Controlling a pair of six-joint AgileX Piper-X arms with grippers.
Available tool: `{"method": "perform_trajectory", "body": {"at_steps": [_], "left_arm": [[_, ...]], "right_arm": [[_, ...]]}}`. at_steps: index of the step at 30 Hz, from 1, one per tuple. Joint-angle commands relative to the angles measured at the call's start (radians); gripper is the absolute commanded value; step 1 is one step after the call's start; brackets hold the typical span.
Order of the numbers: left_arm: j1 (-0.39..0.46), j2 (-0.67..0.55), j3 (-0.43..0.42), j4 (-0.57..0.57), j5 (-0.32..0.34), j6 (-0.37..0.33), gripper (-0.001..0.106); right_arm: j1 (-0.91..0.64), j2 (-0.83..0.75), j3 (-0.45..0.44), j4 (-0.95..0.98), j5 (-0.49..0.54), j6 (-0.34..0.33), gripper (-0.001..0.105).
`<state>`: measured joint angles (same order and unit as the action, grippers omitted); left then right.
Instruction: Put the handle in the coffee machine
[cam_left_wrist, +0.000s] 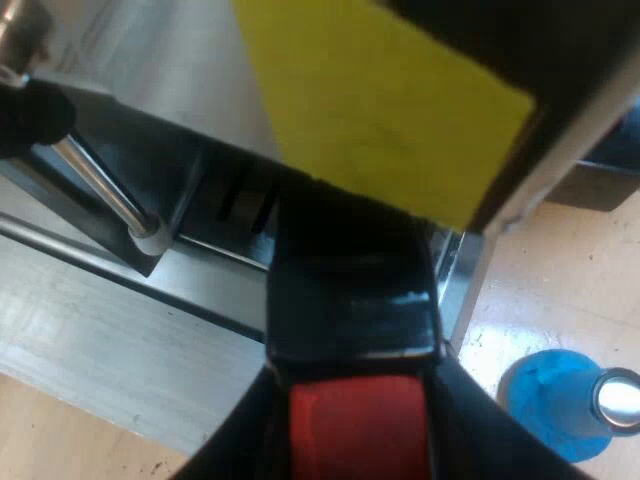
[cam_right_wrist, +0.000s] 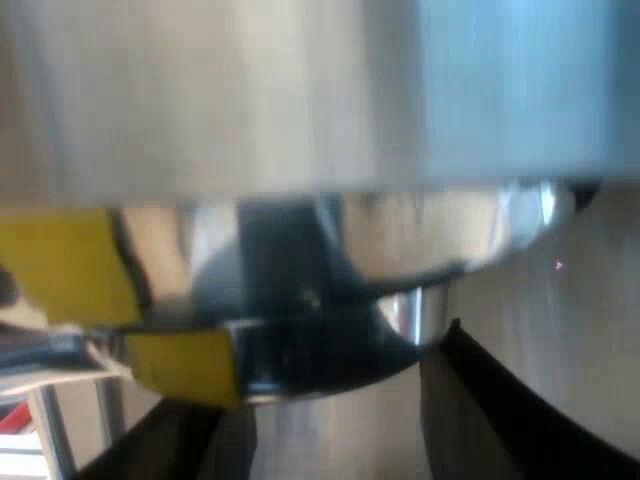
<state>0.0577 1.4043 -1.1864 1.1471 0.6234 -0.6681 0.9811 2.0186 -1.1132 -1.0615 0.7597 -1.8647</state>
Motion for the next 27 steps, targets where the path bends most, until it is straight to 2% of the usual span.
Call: {"method": "perform_trajectory", "body": {"at_steps": [1, 5, 9, 10, 13, 24, 27], "left_arm": [[0.004, -0.03, -0.029, 0.004, 0.109, -0.004, 0.0], [0.004, -0.03, -0.029, 0.004, 0.109, -0.004, 0.0], [0.004, -0.03, -0.029, 0.004, 0.109, -0.004, 0.0], [0.004, -0.03, -0.029, 0.004, 0.109, -0.004, 0.0], [0.004, -0.03, -0.029, 0.004, 0.109, -0.004, 0.0], [0.004, -0.03, -0.029, 0.004, 0.091, -0.015, 0.0], [0.004, -0.03, -0.029, 0.004, 0.086, -0.015, 0.001]], "right_arm": [[-0.004, 0.001, -0.005, -0.043, -0.003, -0.025, 0.041], [-0.004, 0.001, -0.011, -0.042, -0.017, -0.025, 0.041], [-0.008, 0.001, -0.031, -0.042, -0.035, -0.057, 0.041], [-0.014, 0.001, -0.039, -0.039, -0.064, -0.071, 0.041], [-0.018, 0.001, -0.051, -0.047, -0.061, -0.123, 0.041], [-0.018, 0.001, -0.051, -0.094, -0.055, -0.121, 0.041], [-0.018, 0.001, -0.051, -0.112, -0.012, -0.121, 0.041]]}}
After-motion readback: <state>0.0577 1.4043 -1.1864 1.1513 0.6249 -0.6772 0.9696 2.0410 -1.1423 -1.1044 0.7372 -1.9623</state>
